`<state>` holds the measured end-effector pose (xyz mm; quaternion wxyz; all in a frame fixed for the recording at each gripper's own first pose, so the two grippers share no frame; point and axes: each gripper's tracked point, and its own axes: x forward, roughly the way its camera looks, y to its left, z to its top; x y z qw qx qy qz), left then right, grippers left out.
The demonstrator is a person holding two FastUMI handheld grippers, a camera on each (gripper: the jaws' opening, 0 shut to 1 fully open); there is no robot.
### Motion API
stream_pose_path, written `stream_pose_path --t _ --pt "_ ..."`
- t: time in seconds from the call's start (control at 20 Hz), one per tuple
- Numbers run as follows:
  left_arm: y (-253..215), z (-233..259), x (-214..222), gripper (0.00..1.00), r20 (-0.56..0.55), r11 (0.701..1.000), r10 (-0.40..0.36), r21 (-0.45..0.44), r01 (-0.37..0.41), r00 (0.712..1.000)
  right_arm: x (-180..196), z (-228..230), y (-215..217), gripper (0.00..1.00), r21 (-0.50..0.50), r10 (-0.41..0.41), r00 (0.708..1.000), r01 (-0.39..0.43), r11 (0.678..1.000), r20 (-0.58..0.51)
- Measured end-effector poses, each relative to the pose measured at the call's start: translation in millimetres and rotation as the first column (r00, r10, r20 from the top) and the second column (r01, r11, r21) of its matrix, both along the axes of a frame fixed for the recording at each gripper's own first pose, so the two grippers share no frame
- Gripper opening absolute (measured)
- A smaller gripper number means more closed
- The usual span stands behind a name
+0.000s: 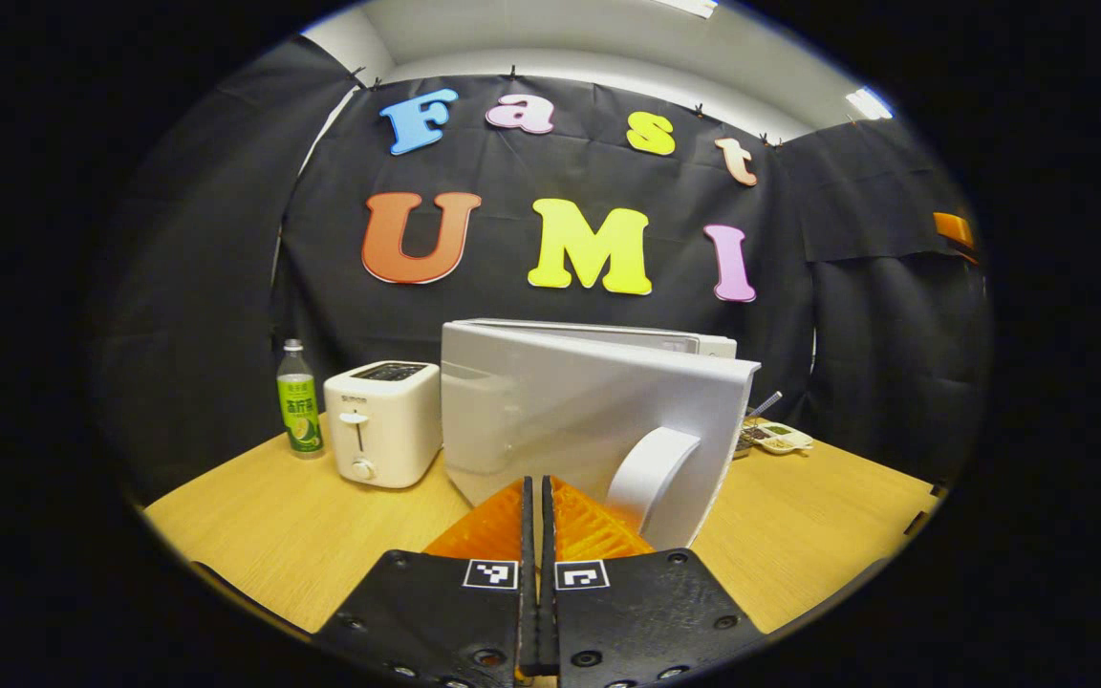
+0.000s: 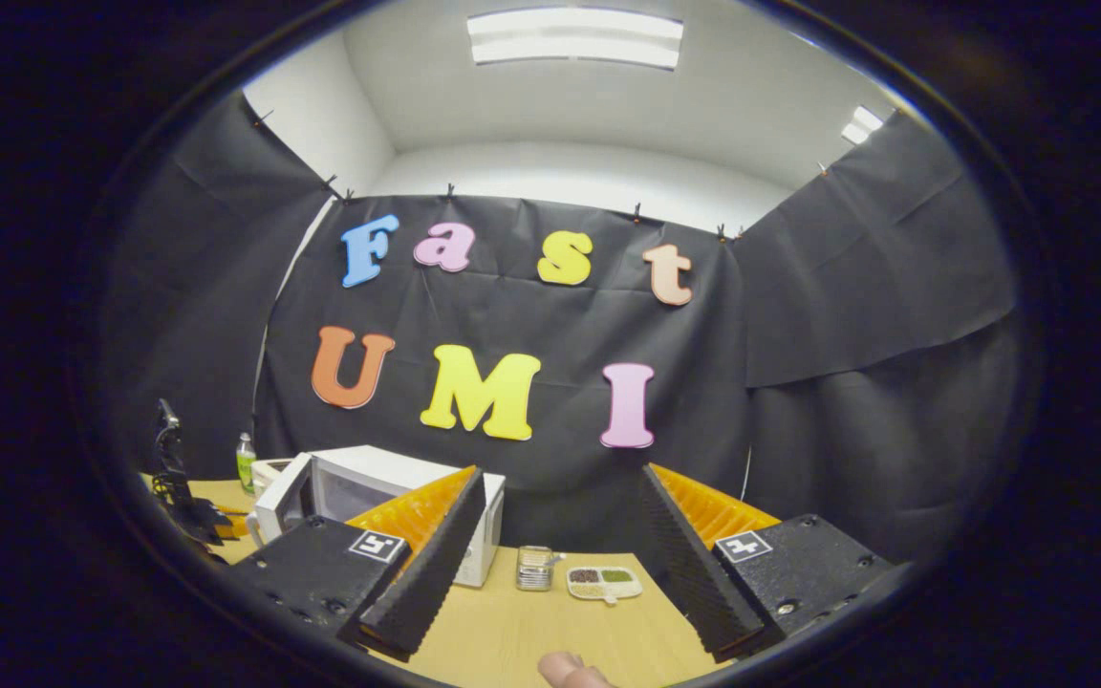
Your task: Open the microwave oven with the left hand, put the food in, and close the microwave oven.
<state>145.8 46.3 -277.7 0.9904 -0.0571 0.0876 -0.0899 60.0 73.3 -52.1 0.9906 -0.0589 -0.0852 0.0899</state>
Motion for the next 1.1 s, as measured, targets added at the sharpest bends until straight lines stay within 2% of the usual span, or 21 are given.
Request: stream_pose_path --t 0.05,0.1,0.15,0.35,0.45,0.6,0.9,1.1 --pt "-4.9 -3.2 7.4 0.0 0.001 1.0 -0.016 -0.004 0.016 1.0 1.2 -0.2 -3.9 1.0 -0.002 -0.007 1.0 0.007 1.0 0.002" --pt "-9.0 -5.8 14.1 0.0 0.001 1.0 -0.031 -0.003 0.031 1.0 1.8 -0.6 -7.4 0.96 -0.005 -0.017 1.0 0.017 1.0 0.002" --pt "-13.0 -8.2 19.8 0.0 -0.003 0.999 -0.043 0.005 0.043 0.999 1.8 0.0 -9.9 1.0 -0.006 -0.025 1.0 0.025 1.0 0.002" --pt "-41.3 -4.0 27.7 0.0 0.029 0.99 -0.132 0.06 0.13 0.991 0.8 2.1 -13.4 1.0 -0.002 -0.027 1.0 0.027 1.0 -0.001" --pt "-52.0 -3.5 37.3 0.0 0.042 0.986 -0.14 0.098 0.135 0.989 0.4 2.5 -13.7 1.0 0.002 -0.024 1.0 0.024 1.0 -0.005" --pt "-75.2 1.4 36.6 0.0 0.052 0.98 -0.186 0.085 0.181 0.981 0.9 3.4 -14.0 1.0 0.007 -0.014 1.0 0.014 1.0 -0.012" --pt "-116.8 2.9 78.9 0.0 0.064 0.972 -0.222 0.089 0.216 0.973 3.0 3.3 -24.0 1.0 0.004 -0.024 0.999 0.025 1.0 -0.02" --pt "-137.5 -9.9 111.9 0.0 0.025 0.971 -0.225 0.09 0.222 0.974 1.0 4.4 -33.6 1.0 0.01 -0.032 0.999 0.032 0.999 -0.016"
